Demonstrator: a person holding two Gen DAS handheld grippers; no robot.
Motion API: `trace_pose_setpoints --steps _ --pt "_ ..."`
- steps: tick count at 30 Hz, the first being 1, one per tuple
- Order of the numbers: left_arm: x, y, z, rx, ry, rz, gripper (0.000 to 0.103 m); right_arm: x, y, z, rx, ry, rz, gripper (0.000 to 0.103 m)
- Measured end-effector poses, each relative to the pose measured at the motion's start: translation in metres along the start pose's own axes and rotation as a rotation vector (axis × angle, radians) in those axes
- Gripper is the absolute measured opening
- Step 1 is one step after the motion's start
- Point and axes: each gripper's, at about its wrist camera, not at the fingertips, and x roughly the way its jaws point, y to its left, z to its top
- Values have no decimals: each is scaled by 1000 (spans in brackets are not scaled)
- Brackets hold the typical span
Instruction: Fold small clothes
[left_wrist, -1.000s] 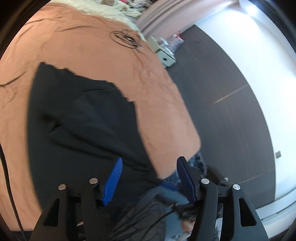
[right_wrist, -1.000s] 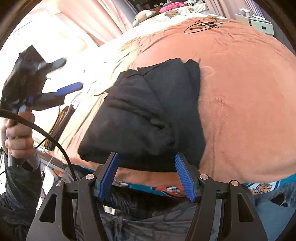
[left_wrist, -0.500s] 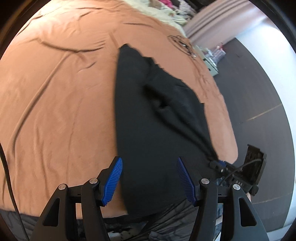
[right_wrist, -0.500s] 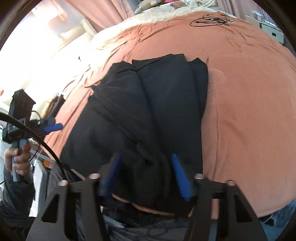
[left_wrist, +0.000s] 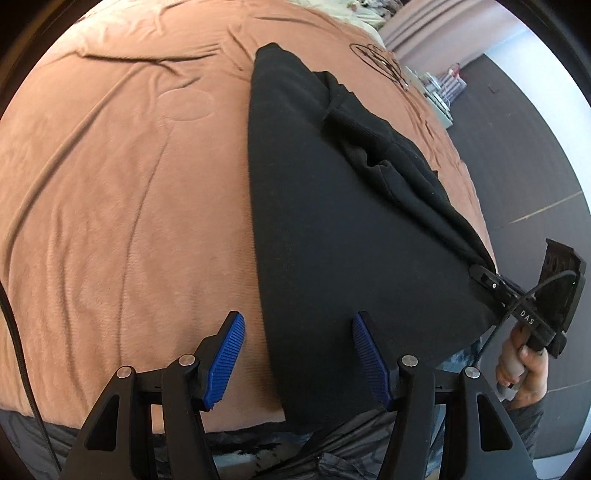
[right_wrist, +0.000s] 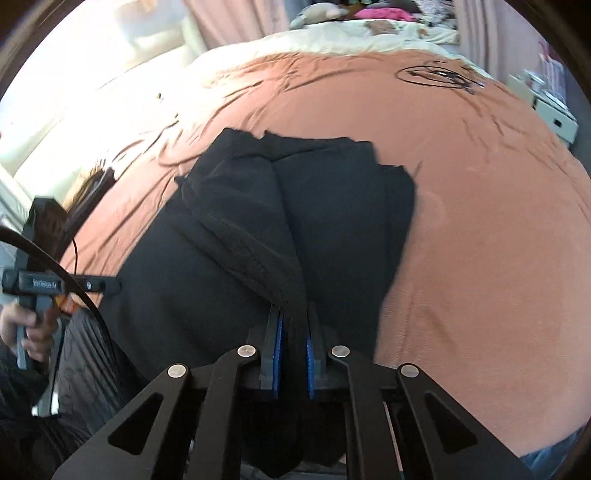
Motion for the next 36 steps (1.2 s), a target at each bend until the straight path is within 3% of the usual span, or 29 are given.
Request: trace_pose_setpoints --steps 7,11,14,15,16,18,30,36 --pt "19 3 -3 8 24 -12 65 13 -19 -29 94 37 10 6" --pt "13 3 2 15 18 -32 65 14 -7 -23 38 46 -38 7" --pt "6 8 9 4 -18 -49 65 10 11 -9 -36 67 -95 13" --pt "5 9 11 2 -25 -55 65 9 17 -4 -63 68 -102 21" --pt "5 11 13 0 -30 -57 65 8 23 1 -91 61 -110 43" --pt "6 16 17 -11 -30 -53 65 9 34 10 -137 45 -131 67" --pt "3 41 23 -46 -27 -142 65 61 105 56 -344 100 -156 67" --pt "-10 56 33 -66 -42 -152 65 102 113 68 -387 131 -249 66"
